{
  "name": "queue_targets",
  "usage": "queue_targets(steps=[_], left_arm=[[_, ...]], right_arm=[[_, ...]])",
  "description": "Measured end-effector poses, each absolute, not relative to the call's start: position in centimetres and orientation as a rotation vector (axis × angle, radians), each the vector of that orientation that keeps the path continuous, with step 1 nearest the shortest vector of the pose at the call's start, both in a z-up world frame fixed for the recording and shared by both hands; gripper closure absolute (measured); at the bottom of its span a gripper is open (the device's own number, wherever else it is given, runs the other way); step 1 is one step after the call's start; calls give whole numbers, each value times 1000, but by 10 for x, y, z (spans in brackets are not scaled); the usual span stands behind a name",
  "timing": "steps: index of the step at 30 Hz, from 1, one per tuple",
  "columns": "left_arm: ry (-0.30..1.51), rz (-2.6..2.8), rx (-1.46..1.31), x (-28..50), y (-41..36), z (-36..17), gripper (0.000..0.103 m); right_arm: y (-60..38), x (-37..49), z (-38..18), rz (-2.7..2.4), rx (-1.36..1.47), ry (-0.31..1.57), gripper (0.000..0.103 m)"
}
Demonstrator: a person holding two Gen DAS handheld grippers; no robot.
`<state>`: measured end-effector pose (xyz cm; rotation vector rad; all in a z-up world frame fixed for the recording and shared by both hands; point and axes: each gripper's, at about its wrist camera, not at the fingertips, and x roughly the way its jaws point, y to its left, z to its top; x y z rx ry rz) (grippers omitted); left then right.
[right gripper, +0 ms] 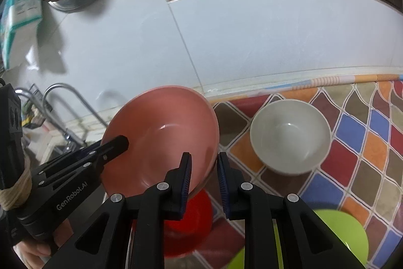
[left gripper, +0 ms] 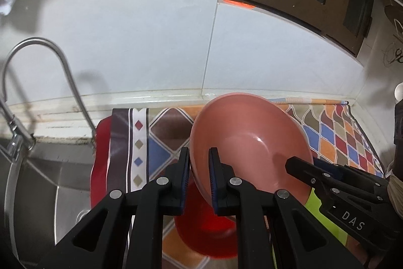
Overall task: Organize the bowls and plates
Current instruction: 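Lift the pink bowl with both grippers past the red bowl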
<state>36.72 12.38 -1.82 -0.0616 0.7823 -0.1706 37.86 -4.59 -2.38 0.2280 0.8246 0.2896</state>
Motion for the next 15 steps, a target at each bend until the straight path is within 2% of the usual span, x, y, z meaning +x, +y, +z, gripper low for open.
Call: queue_targets(steps=[15], left_arm=[[804, -112, -138, 279, 126, -21, 88]], right_arm=[[-51, 305, -18, 375, 156, 854, 80]])
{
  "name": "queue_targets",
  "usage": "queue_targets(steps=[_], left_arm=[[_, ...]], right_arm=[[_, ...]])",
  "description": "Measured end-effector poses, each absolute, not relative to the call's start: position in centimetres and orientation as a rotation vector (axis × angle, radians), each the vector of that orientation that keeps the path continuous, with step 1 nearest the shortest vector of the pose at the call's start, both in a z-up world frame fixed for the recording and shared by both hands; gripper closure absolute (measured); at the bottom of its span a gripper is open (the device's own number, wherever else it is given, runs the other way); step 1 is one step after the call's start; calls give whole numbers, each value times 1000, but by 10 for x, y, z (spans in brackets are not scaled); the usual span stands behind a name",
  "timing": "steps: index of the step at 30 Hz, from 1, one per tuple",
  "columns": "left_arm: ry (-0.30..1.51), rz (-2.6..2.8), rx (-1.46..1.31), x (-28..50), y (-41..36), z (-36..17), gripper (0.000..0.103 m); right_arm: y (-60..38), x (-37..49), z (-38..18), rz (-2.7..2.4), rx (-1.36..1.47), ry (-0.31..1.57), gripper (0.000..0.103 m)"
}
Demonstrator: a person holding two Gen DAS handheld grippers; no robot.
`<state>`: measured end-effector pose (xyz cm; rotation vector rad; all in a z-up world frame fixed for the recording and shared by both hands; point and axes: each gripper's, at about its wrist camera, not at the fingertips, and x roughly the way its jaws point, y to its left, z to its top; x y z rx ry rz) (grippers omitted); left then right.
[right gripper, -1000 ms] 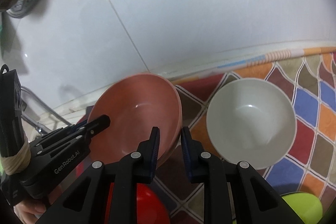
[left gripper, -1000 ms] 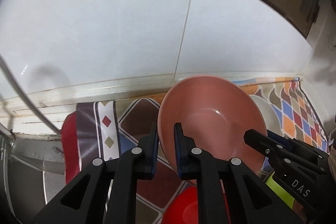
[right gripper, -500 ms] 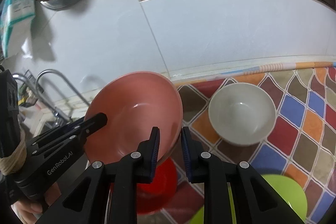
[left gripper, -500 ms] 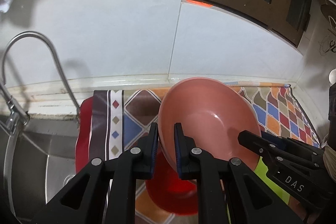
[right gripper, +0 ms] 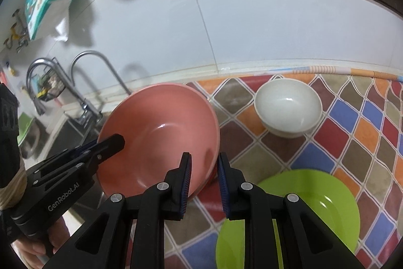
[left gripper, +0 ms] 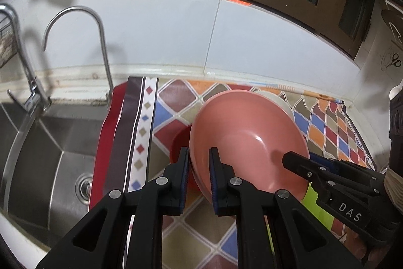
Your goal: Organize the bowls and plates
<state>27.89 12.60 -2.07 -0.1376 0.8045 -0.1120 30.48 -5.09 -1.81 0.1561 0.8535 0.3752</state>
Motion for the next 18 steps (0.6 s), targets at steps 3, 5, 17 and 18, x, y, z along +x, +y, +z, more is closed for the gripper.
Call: queue_targets(steps=[3, 5, 17, 18], left_arm=[[817, -102, -146, 267, 127, -26, 88], [828, -94, -152, 259, 130, -30, 88], [912, -64, -182, 226, 142, -61, 88], [923, -63, -182, 224, 142, -64, 87]], right_arm=[[-50, 292, -21, 389, 141, 865, 80], [-47, 284, -25, 398, 126, 878, 80], [-32, 252, -56, 436, 84, 984, 81], [-31, 250, -60, 438, 82, 996, 81]])
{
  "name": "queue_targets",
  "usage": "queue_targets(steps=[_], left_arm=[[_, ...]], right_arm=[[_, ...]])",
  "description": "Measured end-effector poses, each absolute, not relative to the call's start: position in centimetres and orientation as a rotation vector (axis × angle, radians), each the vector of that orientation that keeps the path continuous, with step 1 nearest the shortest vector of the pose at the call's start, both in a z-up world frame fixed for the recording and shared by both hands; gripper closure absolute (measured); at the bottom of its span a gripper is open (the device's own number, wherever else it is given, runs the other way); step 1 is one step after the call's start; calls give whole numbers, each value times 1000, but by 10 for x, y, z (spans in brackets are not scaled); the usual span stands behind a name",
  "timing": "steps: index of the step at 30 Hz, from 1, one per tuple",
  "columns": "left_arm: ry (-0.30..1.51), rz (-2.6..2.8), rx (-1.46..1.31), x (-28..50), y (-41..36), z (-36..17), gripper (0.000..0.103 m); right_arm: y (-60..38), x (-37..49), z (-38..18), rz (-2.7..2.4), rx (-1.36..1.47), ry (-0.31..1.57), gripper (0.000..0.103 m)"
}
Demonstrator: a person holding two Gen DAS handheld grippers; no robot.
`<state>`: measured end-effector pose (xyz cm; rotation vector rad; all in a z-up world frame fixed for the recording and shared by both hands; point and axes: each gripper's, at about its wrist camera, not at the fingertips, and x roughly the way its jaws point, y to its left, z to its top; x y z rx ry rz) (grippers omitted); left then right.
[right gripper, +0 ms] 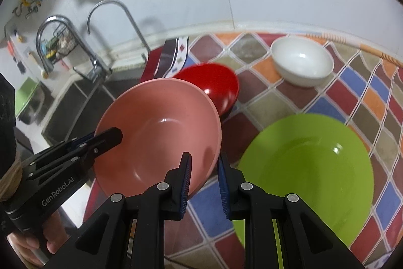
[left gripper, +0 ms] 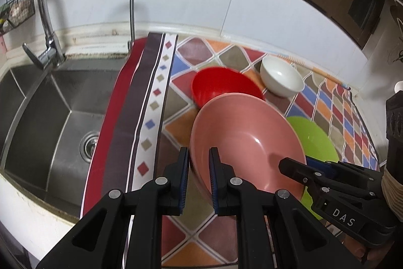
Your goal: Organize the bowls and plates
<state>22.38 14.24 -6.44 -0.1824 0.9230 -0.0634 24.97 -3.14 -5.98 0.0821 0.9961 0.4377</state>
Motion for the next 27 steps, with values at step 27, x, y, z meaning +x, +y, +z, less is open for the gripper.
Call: queue_targets(steps=[27], left_arm=[[1060, -68, -228, 210, 160, -113, 87]], right_arm=[[-8, 233, -101, 423, 32, 1142, 81]])
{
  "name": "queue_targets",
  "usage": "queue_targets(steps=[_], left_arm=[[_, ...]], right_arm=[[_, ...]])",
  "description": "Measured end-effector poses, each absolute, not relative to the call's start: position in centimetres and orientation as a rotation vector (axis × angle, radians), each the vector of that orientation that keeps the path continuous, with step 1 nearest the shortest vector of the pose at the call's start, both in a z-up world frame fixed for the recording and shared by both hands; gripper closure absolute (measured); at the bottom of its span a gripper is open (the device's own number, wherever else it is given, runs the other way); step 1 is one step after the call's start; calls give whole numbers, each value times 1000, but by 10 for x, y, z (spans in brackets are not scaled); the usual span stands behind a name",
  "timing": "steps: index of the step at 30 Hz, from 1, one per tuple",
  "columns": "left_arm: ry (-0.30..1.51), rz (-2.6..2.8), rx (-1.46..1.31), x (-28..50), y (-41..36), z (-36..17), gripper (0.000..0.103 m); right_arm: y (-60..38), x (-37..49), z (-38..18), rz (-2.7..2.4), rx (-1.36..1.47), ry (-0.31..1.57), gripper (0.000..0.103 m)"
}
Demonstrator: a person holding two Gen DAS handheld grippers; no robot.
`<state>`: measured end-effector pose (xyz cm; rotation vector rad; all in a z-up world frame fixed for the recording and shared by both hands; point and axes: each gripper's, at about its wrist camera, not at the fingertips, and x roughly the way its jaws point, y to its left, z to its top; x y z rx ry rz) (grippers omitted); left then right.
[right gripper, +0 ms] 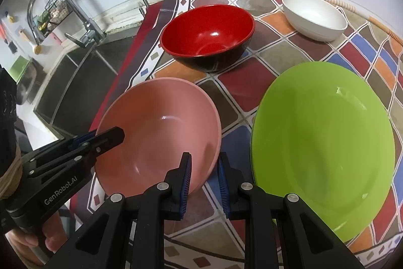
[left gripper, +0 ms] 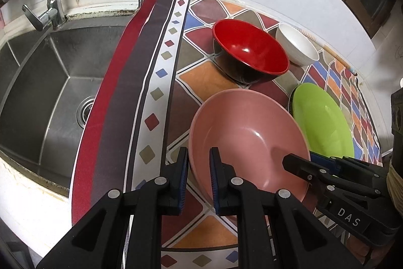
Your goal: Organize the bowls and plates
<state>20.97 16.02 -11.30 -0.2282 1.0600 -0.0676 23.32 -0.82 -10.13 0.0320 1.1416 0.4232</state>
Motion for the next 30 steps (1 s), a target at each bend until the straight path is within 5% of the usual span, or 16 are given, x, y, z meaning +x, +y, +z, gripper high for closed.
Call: queue_targets(steps=[12, 17, 23, 30], left_arm=[[1072, -68, -252, 206, 161, -117, 80], [1062, -45, -242, 205, 161, -114, 65], [995, -9, -184, 205, 158, -96, 49], [921, -26, -137, 217, 145, -71, 44]], right_arm=[[-7, 231, -103, 432, 20, 1142, 80], [-7, 231, -103, 429, 15, 1142, 80], [-14, 231, -98, 392, -7, 1116, 69], [-30, 236, -76, 345, -35, 1019, 51]])
